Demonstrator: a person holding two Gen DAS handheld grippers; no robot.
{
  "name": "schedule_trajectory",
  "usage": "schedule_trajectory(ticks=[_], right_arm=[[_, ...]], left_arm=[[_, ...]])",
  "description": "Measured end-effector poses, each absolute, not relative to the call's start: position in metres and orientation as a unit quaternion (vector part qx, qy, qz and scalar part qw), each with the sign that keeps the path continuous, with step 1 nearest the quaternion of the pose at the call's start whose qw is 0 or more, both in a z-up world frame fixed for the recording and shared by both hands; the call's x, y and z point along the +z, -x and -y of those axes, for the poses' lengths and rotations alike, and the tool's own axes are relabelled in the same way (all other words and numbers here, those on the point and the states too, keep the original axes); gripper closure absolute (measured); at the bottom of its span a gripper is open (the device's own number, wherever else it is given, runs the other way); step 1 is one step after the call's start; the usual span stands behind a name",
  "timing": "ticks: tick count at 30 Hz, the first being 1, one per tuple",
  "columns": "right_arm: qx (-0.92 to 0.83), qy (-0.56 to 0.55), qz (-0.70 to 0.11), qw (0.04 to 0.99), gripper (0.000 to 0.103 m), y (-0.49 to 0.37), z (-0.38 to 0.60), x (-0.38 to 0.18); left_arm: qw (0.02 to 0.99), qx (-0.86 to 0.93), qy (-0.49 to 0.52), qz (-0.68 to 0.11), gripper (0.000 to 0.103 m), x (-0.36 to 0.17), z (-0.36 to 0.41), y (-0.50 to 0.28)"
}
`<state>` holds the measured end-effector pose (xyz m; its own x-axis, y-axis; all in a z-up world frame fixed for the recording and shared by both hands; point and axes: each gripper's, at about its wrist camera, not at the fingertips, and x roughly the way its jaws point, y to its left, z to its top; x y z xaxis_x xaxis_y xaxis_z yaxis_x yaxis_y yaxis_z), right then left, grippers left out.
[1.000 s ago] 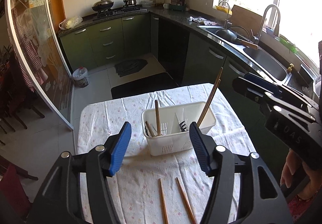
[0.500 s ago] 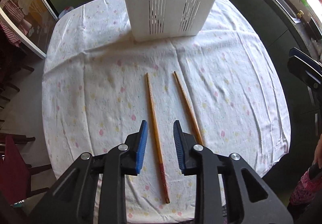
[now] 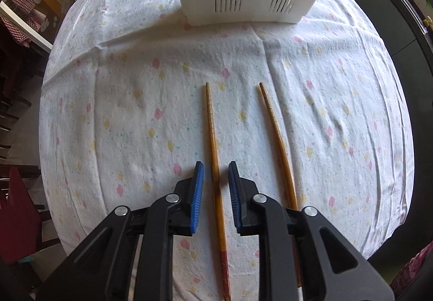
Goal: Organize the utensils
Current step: 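Grasp a wooden chopstick with the left tool while the right tool grasps another, then lift both chopsticks and lower them upright into the white caddy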
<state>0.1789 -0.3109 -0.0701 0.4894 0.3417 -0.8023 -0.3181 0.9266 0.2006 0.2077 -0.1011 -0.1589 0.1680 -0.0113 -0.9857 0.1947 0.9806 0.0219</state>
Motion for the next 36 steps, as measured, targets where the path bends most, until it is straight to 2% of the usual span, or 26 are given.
schedule_trajectory(ticks=[4, 9, 18, 24, 27, 29, 36], right_arm=[[0.197, -0.004, -0.488, 0.85, 0.056, -0.188, 0.296, -0.081], [0.21, 0.013, -0.536, 0.817, 0.056, -0.205, 0.261, -0.115], [0.203, 0.058, -0.578, 0.788, 0.06, -0.235, 0.196, -0.156], [0.178, 0.104, -0.578, 0.79, 0.07, -0.24, 0.172, -0.161], [0.186, 0.113, -0.576, 0.788, 0.091, -0.237, 0.164, -0.161], [0.188, 0.11, -0.577, 0.787, 0.096, -0.237, 0.163, -0.16], [0.22, 0.045, -0.543, 0.809, 0.097, -0.213, 0.198, -0.126]], left_arm=[[0.76, -0.077, -0.073, -0.642, 0.096, -0.16, 0.1, -0.209], [0.763, -0.076, -0.055, -0.639, 0.097, -0.157, 0.082, -0.205], [0.803, -0.062, -0.035, -0.592, 0.097, -0.115, 0.024, -0.182], [0.816, -0.071, -0.019, -0.573, 0.097, -0.101, 0.014, -0.177], [0.819, -0.076, -0.015, -0.569, 0.097, -0.097, 0.016, -0.175], [0.82, -0.079, -0.013, -0.567, 0.097, -0.096, 0.018, -0.175], [0.829, -0.094, -0.012, -0.552, 0.097, -0.079, 0.022, -0.17]])
